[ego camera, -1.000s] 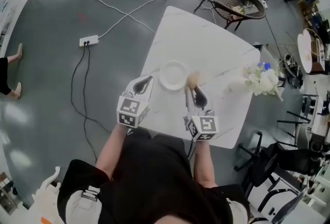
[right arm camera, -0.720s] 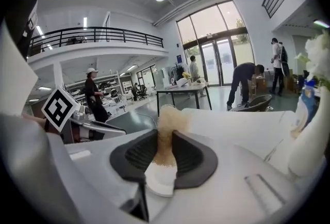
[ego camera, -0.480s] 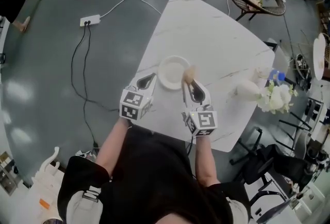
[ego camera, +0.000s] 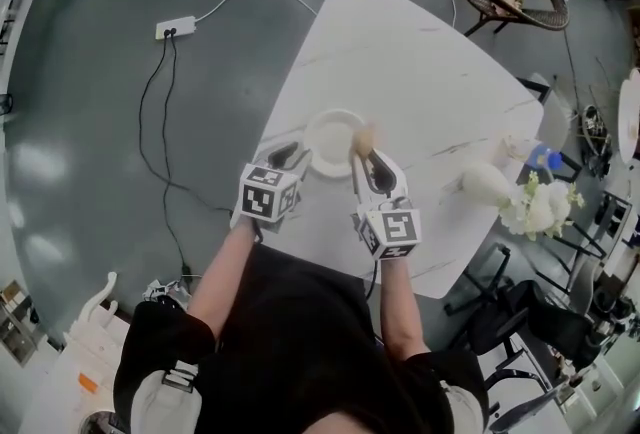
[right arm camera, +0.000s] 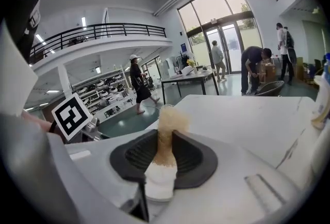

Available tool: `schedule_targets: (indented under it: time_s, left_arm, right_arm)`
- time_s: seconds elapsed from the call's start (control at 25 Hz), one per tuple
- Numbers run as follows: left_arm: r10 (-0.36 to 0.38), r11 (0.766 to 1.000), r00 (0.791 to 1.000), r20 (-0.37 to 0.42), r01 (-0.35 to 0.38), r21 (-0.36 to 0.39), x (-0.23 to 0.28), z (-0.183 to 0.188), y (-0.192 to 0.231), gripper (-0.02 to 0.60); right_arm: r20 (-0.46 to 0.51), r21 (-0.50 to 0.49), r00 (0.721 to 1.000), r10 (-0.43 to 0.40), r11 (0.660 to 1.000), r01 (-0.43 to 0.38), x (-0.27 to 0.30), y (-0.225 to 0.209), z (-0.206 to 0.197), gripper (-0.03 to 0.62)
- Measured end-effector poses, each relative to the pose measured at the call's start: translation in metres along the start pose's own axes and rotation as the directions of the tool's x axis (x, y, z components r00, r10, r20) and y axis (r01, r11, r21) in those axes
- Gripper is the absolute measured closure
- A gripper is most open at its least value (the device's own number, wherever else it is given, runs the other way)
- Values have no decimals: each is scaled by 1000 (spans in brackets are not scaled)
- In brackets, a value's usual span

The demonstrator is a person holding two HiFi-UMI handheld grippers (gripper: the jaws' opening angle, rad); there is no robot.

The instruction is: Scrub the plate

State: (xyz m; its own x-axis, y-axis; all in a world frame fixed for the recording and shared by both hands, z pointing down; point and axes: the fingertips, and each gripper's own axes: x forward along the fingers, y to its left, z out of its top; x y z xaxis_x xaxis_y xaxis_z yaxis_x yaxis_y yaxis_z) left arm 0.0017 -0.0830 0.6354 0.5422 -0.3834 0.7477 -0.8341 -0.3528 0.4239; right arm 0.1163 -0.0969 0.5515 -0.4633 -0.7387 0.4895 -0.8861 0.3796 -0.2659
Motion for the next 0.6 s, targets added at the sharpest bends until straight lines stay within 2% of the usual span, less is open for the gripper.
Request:
schedule_targets:
  time_s: [0.32, 0.4, 0.6]
  left_arm:
    - [-11, 1000, 998, -59, 10, -26, 16, -9, -1, 461]
    - [-6, 999, 998, -61, 4, -32, 18, -10, 2, 489]
    - [-7, 999, 999, -46, 5, -45, 19, -9, 2, 500]
  right_arm:
    - [-25, 18, 1000, 12, 1000, -12, 12, -8, -9, 500]
    - [-30, 19, 999, 21, 1000, -20, 17, -7, -11, 500]
    - [-27, 7, 998, 63, 998, -63, 27, 4, -8, 500]
